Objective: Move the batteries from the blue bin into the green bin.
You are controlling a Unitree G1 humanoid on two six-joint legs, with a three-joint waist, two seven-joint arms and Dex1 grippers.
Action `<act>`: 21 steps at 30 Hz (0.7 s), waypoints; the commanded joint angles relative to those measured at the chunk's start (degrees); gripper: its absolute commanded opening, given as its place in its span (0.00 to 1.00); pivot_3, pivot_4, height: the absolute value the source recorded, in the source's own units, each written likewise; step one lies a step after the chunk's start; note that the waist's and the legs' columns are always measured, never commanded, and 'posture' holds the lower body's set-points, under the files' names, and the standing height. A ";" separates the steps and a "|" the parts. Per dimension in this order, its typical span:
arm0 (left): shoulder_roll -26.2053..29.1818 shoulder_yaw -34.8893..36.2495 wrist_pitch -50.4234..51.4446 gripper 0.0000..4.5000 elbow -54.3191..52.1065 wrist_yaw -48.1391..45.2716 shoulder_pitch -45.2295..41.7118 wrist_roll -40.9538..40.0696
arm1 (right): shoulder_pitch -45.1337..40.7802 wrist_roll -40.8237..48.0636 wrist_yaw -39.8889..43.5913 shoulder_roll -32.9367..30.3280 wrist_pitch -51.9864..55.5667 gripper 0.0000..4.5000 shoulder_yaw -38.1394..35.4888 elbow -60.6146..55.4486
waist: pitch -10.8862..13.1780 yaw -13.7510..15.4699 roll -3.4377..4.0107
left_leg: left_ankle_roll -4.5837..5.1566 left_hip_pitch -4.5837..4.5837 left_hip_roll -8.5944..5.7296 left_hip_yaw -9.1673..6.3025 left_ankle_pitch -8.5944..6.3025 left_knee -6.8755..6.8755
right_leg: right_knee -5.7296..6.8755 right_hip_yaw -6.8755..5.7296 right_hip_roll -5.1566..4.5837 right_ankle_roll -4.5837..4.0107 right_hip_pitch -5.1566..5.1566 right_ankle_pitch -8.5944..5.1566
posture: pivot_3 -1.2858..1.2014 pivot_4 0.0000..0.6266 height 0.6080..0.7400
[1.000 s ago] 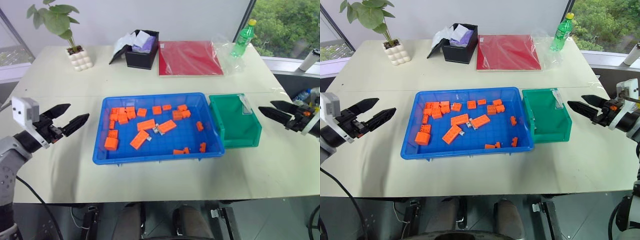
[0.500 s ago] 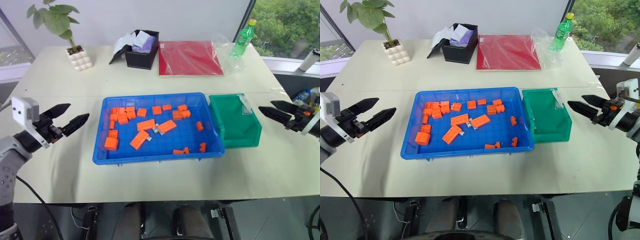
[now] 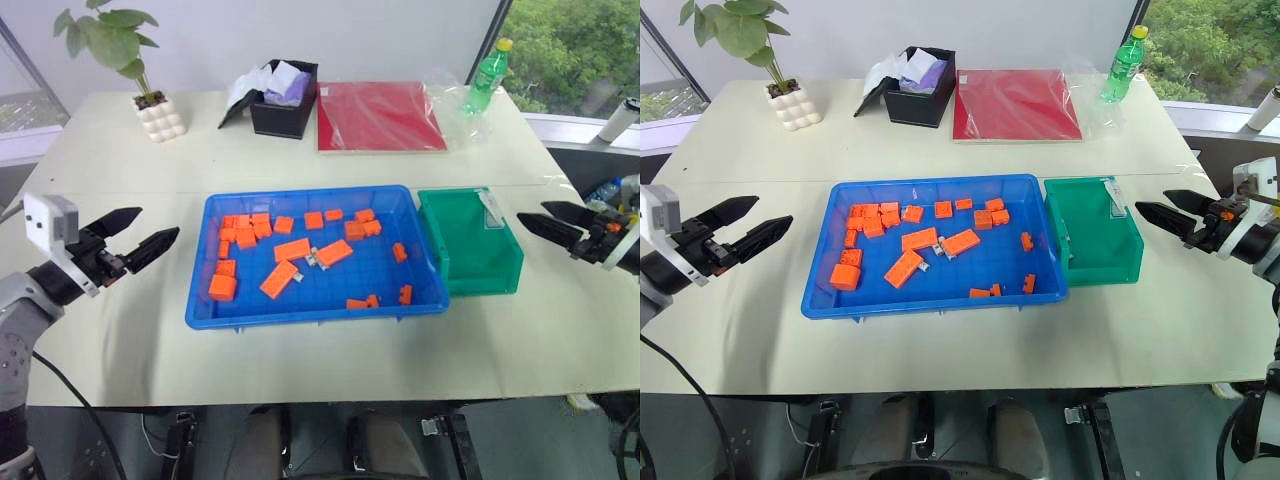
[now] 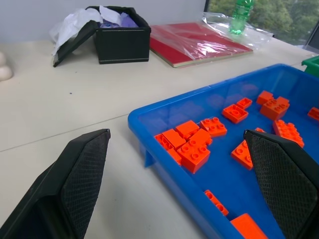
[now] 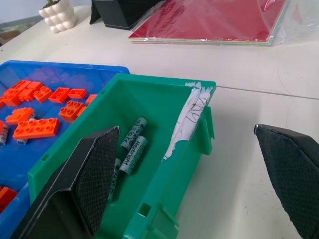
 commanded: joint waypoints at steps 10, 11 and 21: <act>8.81 1.83 3.96 1.00 -2.20 -4.03 -5.18 -4.09 | -1.04 0.44 0.10 -0.04 -0.55 0.99 -0.79 -2.62 | 0.00 -0.03 0.00 | 0.00 0.00 0.00 0.00 0.00 0.00 | 0.00 0.00 0.00 0.00 0.00 0.00 | 0.52 0.24 1.00; 9.62 1.57 4.84 1.00 -2.30 -4.85 -5.61 -4.93 | -1.20 0.60 0.16 0.01 -0.45 0.99 -0.75 -3.12 | 0.00 -0.03 0.01 | 0.00 0.00 0.00 0.00 0.00 0.00 | 0.00 0.00 0.01 0.00 0.00 0.00 | 0.52 0.24 1.00; 14.97 -5.26 13.19 1.00 -8.16 -14.63 -5.44 -11.34 | -1.41 0.69 0.05 0.57 -0.13 0.99 -0.21 -5.23 | 0.01 -0.09 0.02 | -0.01 0.00 0.00 0.00 0.00 -0.02 | 0.00 0.00 0.01 0.00 -0.01 0.00 | 0.52 0.24 1.00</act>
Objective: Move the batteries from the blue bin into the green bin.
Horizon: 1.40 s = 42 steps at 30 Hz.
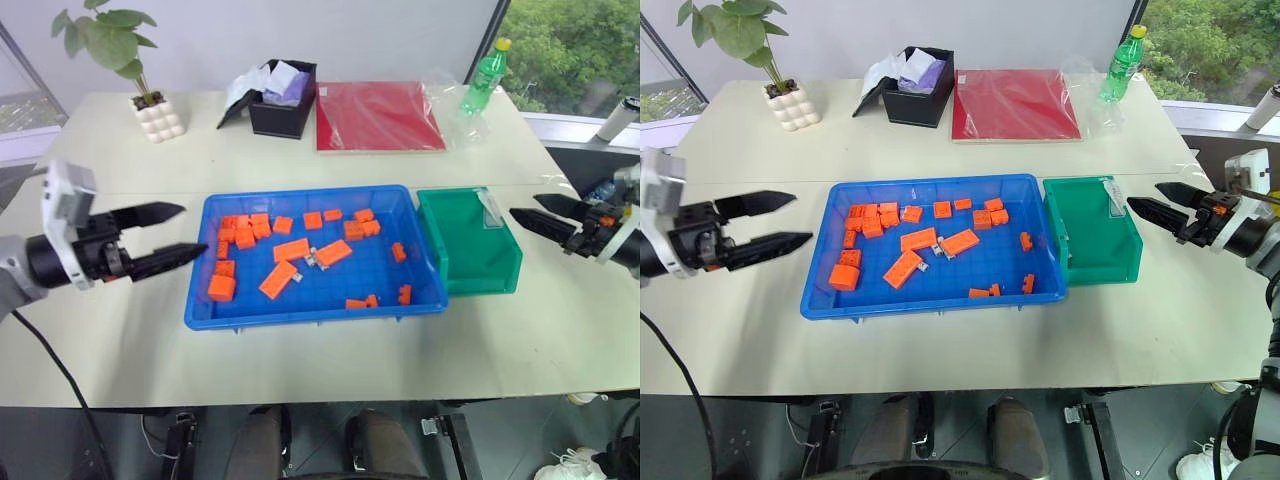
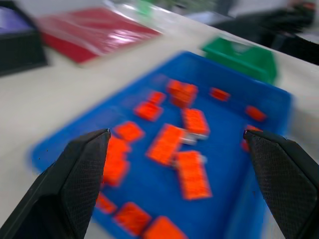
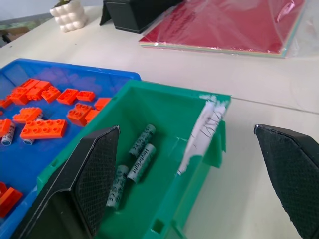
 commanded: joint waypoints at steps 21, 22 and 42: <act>-1.52 -2.13 -0.93 1.00 -0.24 -0.01 1.16 3.63 | -11.75 6.07 -3.30 8.68 12.44 0.99 18.91 -35.91 | 0.04 0.11 0.05 | 0.01 -0.05 0.01 -0.03 -0.01 0.00 | 0.00 0.02 -0.01 0.00 -0.07 0.00 | 0.52 0.24 1.00; -1.58 -2.27 -0.90 1.00 -0.17 0.05 0.93 3.68 | -12.23 5.11 -2.18 8.99 11.54 0.99 21.08 -36.35 | 0.04 0.11 0.05 | 0.02 -0.05 0.01 -0.03 -0.01 -0.01 | 0.00 0.01 -0.01 0.00 -0.07 0.00 | 0.52 0.24 1.00; -3.73 -2.18 -0.87 1.00 -2.09 2.19 1.30 3.59 | -27.06 -24.27 11.70 27.36 -26.04 0.99 47.68 -13.42 | 0.03 -0.17 0.03 | 0.01 -0.11 0.00 -0.05 -0.01 0.06 | 0.13 0.00 0.01 0.00 -0.17 0.00 | 0.52 0.24 1.00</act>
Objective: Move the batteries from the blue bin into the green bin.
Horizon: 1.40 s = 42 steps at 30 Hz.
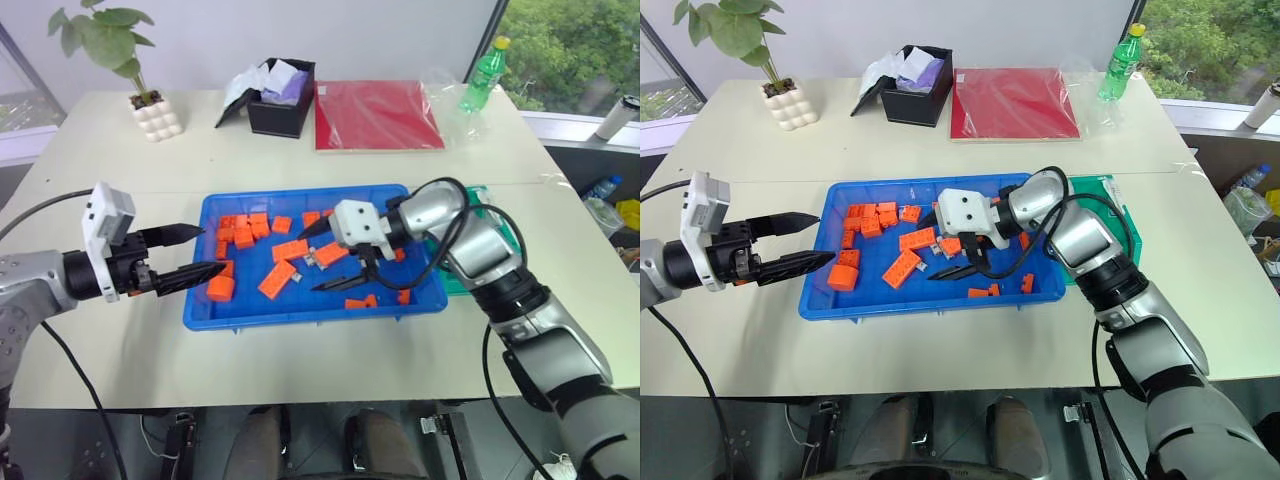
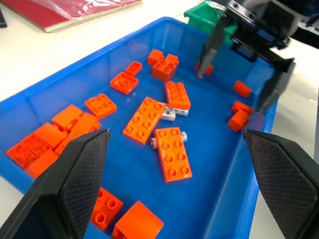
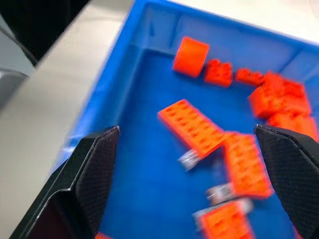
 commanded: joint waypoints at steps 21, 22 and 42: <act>-2.94 3.37 -0.22 1.00 -5.13 4.88 2.72 -2.64 | -11.01 -23.51 -9.00 14.72 -39.25 0.99 6.53 31.58 | -0.01 -1.03 -0.02 | -0.36 0.00 0.00 0.00 0.21 -0.03 | 0.03 0.00 0.00 0.00 -0.03 0.00 | 0.52 0.24 1.00; -3.03 3.47 -0.22 1.00 -5.23 5.03 2.89 -2.68 | -10.58 -23.21 -7.73 14.62 -39.22 0.99 6.75 30.74 | -0.01 -1.09 -0.02 | -0.36 0.00 0.00 0.00 0.21 -0.03 | 0.03 0.00 0.00 0.00 -0.02 0.00 | 0.52 0.24 1.00; -4.54 4.00 -0.52 1.00 -6.40 7.68 3.72 -3.89 | -11.22 -32.82 -15.86 18.51 -45.33 0.99 10.38 33.37 | -0.02 -1.45 -0.03 | -0.38 0.03 0.00 -0.01 0.22 -0.04 | 0.04 0.00 0.00 0.00 -0.02 0.00 | 0.52 0.24 1.00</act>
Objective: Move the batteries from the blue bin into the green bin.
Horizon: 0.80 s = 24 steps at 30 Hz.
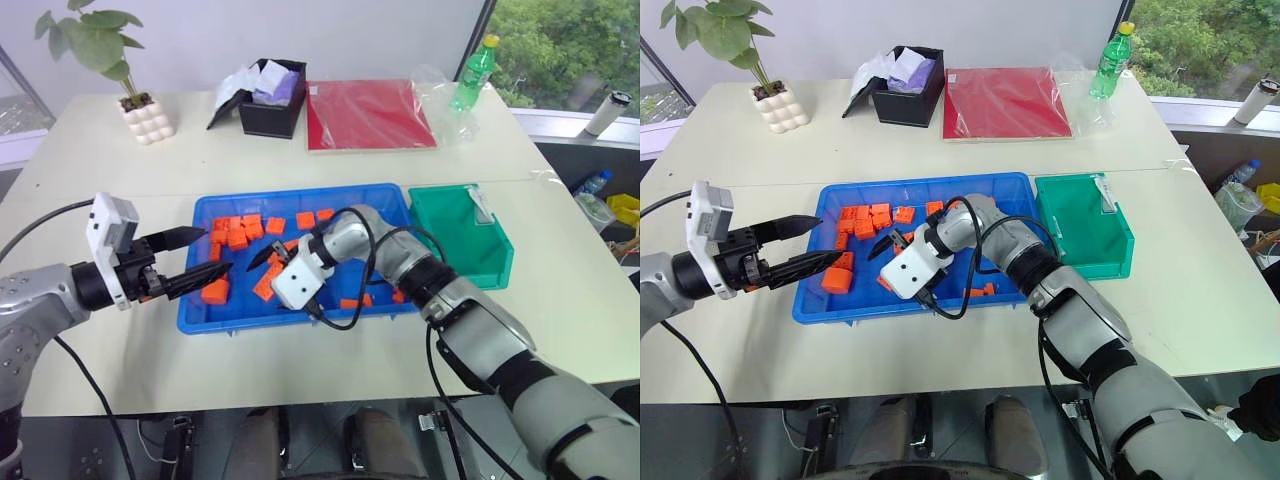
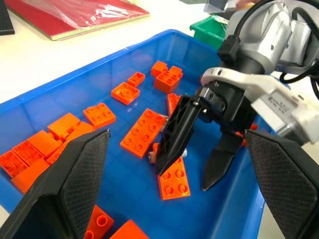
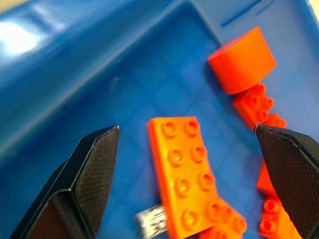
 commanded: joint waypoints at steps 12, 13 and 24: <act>-0.52 2.01 -0.49 1.00 -2.10 1.49 -0.10 -1.67 | -3.79 -7.99 -10.04 0.41 -5.10 0.93 1.79 6.81 | -0.01 0.00 -0.02 | -0.04 0.01 0.00 0.00 0.02 0.00 | 0.01 0.00 0.00 0.00 0.02 0.00 | 0.52 0.24 1.00; -0.50 1.96 -0.54 1.00 -1.98 1.55 -0.25 -1.71 | -3.55 -7.85 -9.81 0.45 -5.12 0.87 1.81 6.60 | -0.01 0.00 -0.02 | -0.04 0.02 -0.01 0.00 0.02 0.00 | 0.01 0.00 0.00 0.00 0.02 0.00 | 0.52 0.24 1.00; -0.26 1.87 -0.70 1.00 -1.09 1.63 -1.09 -1.64 | -2.75 -7.56 -8.25 -0.20 -4.91 0.16 1.33 3.95 | -0.02 -0.01 -0.03 | -0.04 0.04 0.00 0.00 0.02 -0.01 | 0.01 0.00 0.00 0.00 0.04 0.00 | 0.52 0.24 1.00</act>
